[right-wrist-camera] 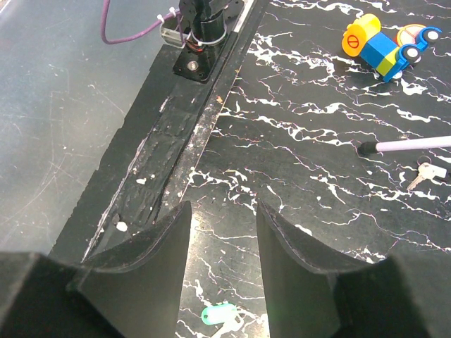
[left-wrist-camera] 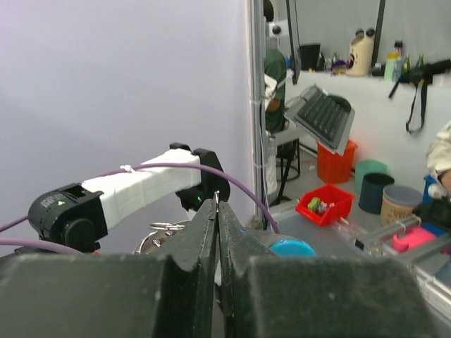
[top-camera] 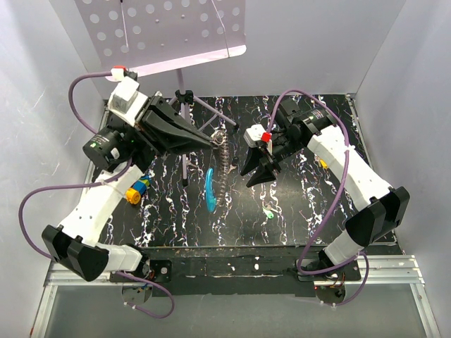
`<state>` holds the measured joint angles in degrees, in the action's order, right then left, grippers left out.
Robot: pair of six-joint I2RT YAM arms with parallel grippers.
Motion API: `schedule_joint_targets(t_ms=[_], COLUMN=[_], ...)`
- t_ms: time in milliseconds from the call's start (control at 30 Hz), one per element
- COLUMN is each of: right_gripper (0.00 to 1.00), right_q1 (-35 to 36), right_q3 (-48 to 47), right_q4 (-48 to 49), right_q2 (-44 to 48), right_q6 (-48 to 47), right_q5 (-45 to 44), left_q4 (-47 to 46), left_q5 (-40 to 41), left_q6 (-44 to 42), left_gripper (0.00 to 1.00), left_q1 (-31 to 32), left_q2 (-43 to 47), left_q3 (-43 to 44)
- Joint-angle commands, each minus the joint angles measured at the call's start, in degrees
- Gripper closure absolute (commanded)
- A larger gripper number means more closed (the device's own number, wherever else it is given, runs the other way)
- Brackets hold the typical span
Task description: Put the keys on the keyring
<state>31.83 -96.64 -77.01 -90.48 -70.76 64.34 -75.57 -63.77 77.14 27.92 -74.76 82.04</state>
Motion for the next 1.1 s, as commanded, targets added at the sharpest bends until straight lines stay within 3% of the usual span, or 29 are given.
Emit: schedule_joint_targets(t_ms=[0, 167, 333, 467, 633, 700, 1067], right_gripper=[0.50, 0.50, 0.50, 0.50, 0.50, 0.50, 0.50], right_q1=[-0.37, -0.28, -0.28, -0.37, -0.37, -0.28, -0.28], right_q3=[0.14, 0.22, 0.49, 0.23, 0.40, 0.66, 0.40], right_q4=[-14.04, -14.13, -13.16, -12.11, -10.97, -10.35, -9.82], right_q2=[1.71, 1.09, 0.30, -0.75, -2.16, -2.68, -4.00], right_q6=[-0.96, -0.78, 0.88, 2.64, 4.75, 5.72, 6.51], right_q5=[1.67, 1.93, 1.41, 0.09, -1.67, -2.20, -2.99], left_q4=[-11.97, -8.73, -4.61, 13.20, 40.19, 44.01, 40.15], left_q5=[-9.42, -15.68, -17.97, -18.15, -19.02, -19.81, -20.87], left_q6=[-1.64, -8.31, -23.23, -44.92, -71.57, -74.24, -72.04], left_gripper=[1.00, 1.00, 1.00, 1.00, 1.00, 1.00, 1.00], left_q1=[0.73, 0.03, 0.29, 0.56, 0.91, 0.91, 0.91], left_q2=[-0.12, -0.12, 2.85, 8.74, 14.11, 14.55, 14.99], left_q3=[2.60, 1.90, -4.86, -10.84, -11.20, -10.76, -12.08])
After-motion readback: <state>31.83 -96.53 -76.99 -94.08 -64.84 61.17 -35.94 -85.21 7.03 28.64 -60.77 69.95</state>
